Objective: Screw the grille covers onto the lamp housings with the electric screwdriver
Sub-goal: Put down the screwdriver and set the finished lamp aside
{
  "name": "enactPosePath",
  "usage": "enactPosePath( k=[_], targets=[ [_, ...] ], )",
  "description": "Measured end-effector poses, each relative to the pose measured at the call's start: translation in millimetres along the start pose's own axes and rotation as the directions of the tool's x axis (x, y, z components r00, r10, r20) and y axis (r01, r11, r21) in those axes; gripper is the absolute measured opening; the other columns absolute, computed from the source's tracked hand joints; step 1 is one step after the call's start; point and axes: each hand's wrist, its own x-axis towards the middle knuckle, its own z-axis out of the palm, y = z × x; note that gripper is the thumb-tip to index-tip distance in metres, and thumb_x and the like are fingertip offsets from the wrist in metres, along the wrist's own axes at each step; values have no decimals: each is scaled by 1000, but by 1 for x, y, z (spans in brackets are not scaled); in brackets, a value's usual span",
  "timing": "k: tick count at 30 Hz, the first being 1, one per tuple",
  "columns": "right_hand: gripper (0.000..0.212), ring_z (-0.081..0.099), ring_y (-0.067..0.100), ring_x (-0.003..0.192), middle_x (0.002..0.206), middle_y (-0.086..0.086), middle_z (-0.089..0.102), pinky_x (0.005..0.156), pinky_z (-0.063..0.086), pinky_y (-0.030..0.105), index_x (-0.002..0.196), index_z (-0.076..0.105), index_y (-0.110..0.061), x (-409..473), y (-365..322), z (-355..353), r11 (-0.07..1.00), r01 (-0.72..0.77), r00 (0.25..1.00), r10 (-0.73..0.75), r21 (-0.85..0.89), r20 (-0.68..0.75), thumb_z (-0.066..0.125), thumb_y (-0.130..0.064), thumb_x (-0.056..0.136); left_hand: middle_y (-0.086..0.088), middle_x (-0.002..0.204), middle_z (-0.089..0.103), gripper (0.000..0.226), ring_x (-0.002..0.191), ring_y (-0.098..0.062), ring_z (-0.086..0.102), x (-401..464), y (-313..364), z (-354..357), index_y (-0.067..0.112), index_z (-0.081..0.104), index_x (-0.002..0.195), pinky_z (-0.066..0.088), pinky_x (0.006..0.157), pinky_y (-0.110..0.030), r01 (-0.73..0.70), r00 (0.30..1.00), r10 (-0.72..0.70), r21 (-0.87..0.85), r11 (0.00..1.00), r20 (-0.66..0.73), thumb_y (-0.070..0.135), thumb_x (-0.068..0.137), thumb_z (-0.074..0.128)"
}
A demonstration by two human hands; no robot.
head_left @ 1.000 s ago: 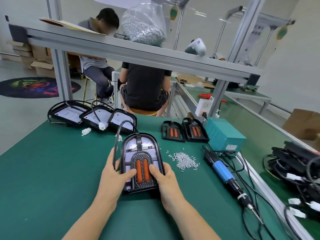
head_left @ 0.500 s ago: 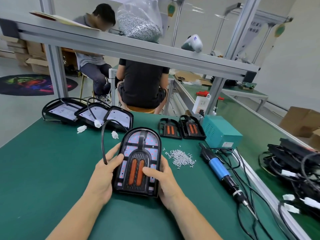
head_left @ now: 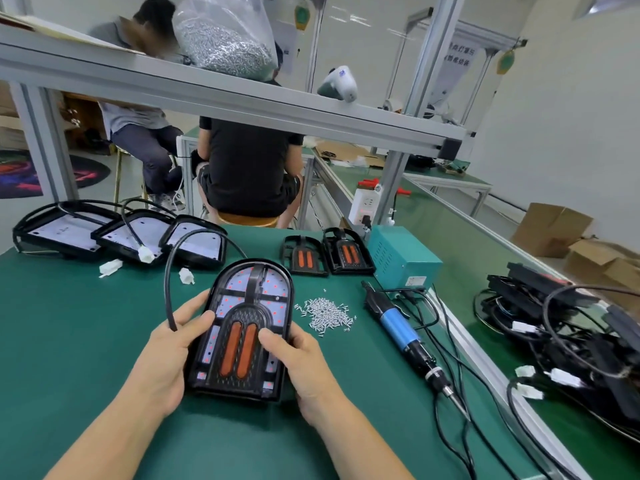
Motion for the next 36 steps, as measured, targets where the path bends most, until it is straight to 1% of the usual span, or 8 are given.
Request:
enactPosePath(
  k=[6, 14, 21, 24, 27, 31, 33, 36],
  targets=[
    [29, 64, 11, 113, 121, -9, 68, 96, 52, 29, 129, 53, -33, -12, -17, -16, 980, 192, 975, -196, -49, -104, 52, -25, 101, -3, 94, 75, 31, 74, -14, 72, 8, -1, 36, 27, 68, 109, 55, 52, -25, 15, 998, -16, 23, 1000, 56, 7, 92, 52],
    [56, 48, 6, 131, 142, -18, 51, 115, 35, 41, 148, 31, -42, -23, -46, -49, 960, 257, 911, -280, -114, -302, 51, -22, 100, -2, 92, 75, 32, 73, -15, 72, 20, -1, 93, 30, 68, 111, 55, 51, -26, 33, 984, -44, 63, 997, 172, 10, 92, 53],
    [47, 60, 15, 119, 130, -8, 64, 105, 47, 42, 139, 47, -36, -41, -89, -97, 938, 325, 830, -343, -119, -440, 47, -9, 101, 3, 94, 75, 30, 71, -12, 72, 28, -7, 168, 31, 67, 111, 55, 50, -26, 50, 930, -87, 112, 992, 356, 12, 94, 51],
    [40, 68, 10, 104, 115, -9, 70, 90, 56, 32, 126, 55, -37, -52, -106, -127, 931, 338, 782, -360, -139, -509, 46, -6, 101, 2, 92, 75, 30, 69, -11, 70, 27, -15, 203, 25, 66, 109, 55, 51, -24, 49, 911, -98, 132, 990, 400, 4, 92, 52],
    [38, 68, -2, 95, 110, -18, 70, 75, 56, 18, 127, 51, -36, -64, -126, -162, 926, 342, 713, -367, -160, -598, 49, -9, 101, -1, 96, 73, 36, 71, -13, 68, 24, -27, 238, 14, 58, 117, 52, 60, -24, 67, 887, -117, 125, 990, 446, -5, 87, 53],
    [47, 61, 15, 117, 136, -2, 58, 97, 53, 41, 147, 39, -27, -75, -157, -201, 938, 304, 634, -330, -167, -700, 49, -15, 102, -8, 115, 66, 47, 84, -21, 61, 24, -46, 283, 11, 47, 126, 44, 77, -36, 106, 857, -159, 134, 985, 490, -8, 85, 58],
    [44, 62, 19, 114, 133, 1, 60, 93, 55, 44, 145, 41, -27, -78, -171, -220, 935, 303, 596, -336, -182, -729, 46, -15, 103, -9, 128, 57, 51, 96, -23, 59, 26, -52, 306, 16, 43, 126, 47, 84, -40, 102, 835, -169, 155, 983, 524, -8, 84, 59],
    [34, 66, 16, 102, 122, 2, 65, 81, 60, 39, 136, 50, -24, -78, -190, -245, 937, 304, 552, -323, -175, -769, 44, -15, 105, -4, 126, 52, 66, 91, -20, 59, 29, -57, 341, 18, 33, 136, 51, 76, -35, 88, 824, -157, 151, 985, 544, -15, 84, 56]
  ],
)
